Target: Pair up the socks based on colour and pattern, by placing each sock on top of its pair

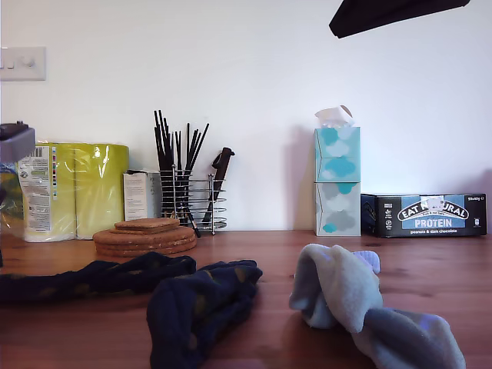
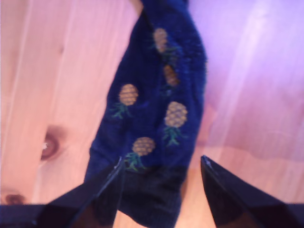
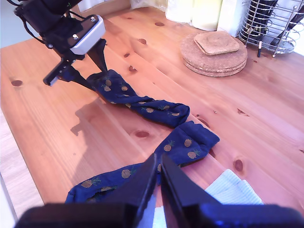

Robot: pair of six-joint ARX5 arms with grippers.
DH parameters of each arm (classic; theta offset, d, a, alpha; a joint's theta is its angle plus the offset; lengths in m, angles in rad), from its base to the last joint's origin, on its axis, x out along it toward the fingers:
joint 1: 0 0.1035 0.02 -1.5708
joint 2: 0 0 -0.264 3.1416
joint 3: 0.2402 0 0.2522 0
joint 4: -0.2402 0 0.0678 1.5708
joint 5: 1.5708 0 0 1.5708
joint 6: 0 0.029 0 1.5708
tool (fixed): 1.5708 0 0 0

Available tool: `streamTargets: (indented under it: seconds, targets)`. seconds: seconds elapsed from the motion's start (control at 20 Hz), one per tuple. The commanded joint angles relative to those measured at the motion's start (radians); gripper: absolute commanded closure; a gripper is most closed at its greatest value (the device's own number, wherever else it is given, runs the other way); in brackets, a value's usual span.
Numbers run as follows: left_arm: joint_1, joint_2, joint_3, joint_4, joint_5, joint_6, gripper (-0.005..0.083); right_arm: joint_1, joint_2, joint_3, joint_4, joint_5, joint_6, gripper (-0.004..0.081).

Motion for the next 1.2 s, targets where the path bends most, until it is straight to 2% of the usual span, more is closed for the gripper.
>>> streamTargets:
  seconds: [0.0,0.1,0.15,0.25,0.3,0.45,0.65,0.75,0.8,0.95,1.05,1.15]
  targets:
    - [0.008,0.049,-0.021,-0.002,-0.001,0.005,0.0363,-0.004,0.002,-0.013,0.008,0.000,0.003,0.0783]
    - [0.007,0.066,-0.021,0.005,-0.002,0.018,0.0374,-0.004,0.002,-0.013,0.014,-0.001,0.003,0.0783]
    - [0.007,0.068,-0.021,0.010,-0.002,0.024,0.0441,-0.004,0.002,-0.013,0.019,-0.008,0.003,0.0783]
    - [0.003,0.060,-0.016,0.012,-0.014,0.022,0.0732,-0.003,0.002,-0.013,0.035,-0.011,0.002,0.0783]
    - [-0.011,0.048,-0.009,-0.009,-0.028,0.017,0.0790,-0.003,0.002,-0.013,0.043,-0.011,-0.001,0.0783]
    - [-0.072,0.009,0.047,-0.107,-0.031,-0.043,0.0798,-0.003,0.009,-0.013,0.086,-0.011,-0.034,0.0783]
    - [-0.160,-0.034,0.194,-0.335,-0.044,-0.123,0.0797,-0.003,0.061,-0.013,0.216,-0.031,-0.139,0.0783]
    - [-0.214,-0.059,0.277,-0.428,-0.084,-0.135,0.0797,-0.003,0.116,-0.012,0.296,-0.063,-0.216,0.0777]
    - [-0.241,-0.070,0.315,-0.452,-0.125,-0.136,0.0797,-0.003,0.149,-0.012,0.329,-0.089,-0.270,0.0738]
    - [-0.326,-0.086,0.435,-0.550,-0.212,-0.135,0.0797,-0.001,0.276,-0.010,0.463,-0.170,-0.372,0.0494]
    - [-0.377,-0.090,0.508,-0.622,-0.240,-0.135,0.0797,0.000,0.355,0.006,0.547,-0.210,-0.406,0.0470]
    - [-0.429,-0.092,0.564,-0.672,-0.286,-0.135,0.0797,0.000,0.419,0.051,0.555,-0.250,-0.397,0.0470]
